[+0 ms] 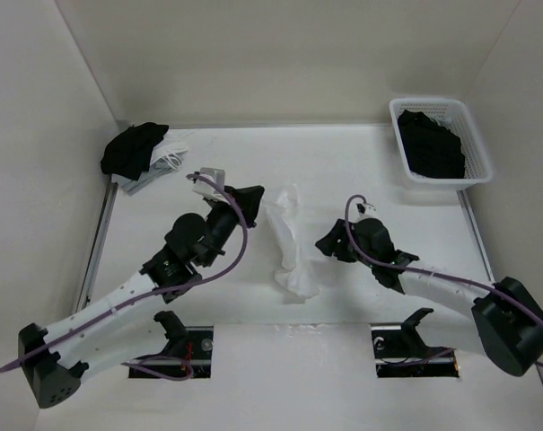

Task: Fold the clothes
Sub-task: Flatten the tank top out

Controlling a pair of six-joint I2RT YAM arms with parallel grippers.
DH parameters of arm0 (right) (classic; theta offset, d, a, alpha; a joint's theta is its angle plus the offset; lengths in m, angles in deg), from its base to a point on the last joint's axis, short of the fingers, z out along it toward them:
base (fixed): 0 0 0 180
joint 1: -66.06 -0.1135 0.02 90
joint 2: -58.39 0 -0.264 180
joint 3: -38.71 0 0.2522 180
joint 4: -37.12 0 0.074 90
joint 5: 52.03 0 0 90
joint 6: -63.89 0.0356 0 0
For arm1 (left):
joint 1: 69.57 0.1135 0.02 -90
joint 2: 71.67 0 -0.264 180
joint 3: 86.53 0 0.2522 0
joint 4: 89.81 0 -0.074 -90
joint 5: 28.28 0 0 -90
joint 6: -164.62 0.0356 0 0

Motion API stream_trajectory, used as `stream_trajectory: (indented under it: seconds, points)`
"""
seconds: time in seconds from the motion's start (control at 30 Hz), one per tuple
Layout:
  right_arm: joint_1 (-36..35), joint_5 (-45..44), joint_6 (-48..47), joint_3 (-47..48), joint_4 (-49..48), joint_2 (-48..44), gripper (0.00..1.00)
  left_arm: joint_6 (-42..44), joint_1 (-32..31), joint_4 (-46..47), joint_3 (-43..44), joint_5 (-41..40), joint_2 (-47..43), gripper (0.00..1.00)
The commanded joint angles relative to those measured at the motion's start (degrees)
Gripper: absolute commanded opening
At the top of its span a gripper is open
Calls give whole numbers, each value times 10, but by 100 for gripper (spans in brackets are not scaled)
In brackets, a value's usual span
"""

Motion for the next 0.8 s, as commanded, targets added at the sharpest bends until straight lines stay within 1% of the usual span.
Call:
stream_trajectory:
  seconds: [0.0, 0.03, 0.1, 0.2, 0.27, 0.33, 0.43, 0.47, 0.6, 0.67, 0.77]
  points:
    - [-31, -7, -24, 76, -11, 50, 63, -61, 23, -48, -9, -15, -43, 1]
    - [-33, -15, -26, 97, -17, 78, 66, -73, 33, -62, -13, -20, -60, 2]
    - [-27, -19, -33, 143, -32, 144, 66, -89, 55, -91, -25, -19, -89, 2]
    - [-14, -3, -41, 218, -55, 246, 67, -109, 82, -122, -43, 2, -114, 3]
    - [-13, 5, -40, 268, -56, 301, 70, -122, 96, -139, -61, 13, -126, 3]
    - [-15, 8, -45, 326, -44, 355, 72, -144, 105, -157, -85, 19, -144, 3]
    - [-21, 13, -54, 421, 17, 427, 74, -172, 125, -193, -127, 16, -182, 3]
    - [-26, 16, -53, 444, 33, 443, 74, -185, 132, -204, -142, 17, -195, 3]
    - [-45, 34, -51, 483, 55, 473, 67, -235, 163, -245, -187, 19, -244, 3]
    - [-48, 36, -51, 501, 64, 487, 65, -247, 176, -249, -202, 26, -256, 3]
    - [-55, 58, -54, 546, 103, 518, 63, -250, 185, -245, -215, 41, -261, 3]
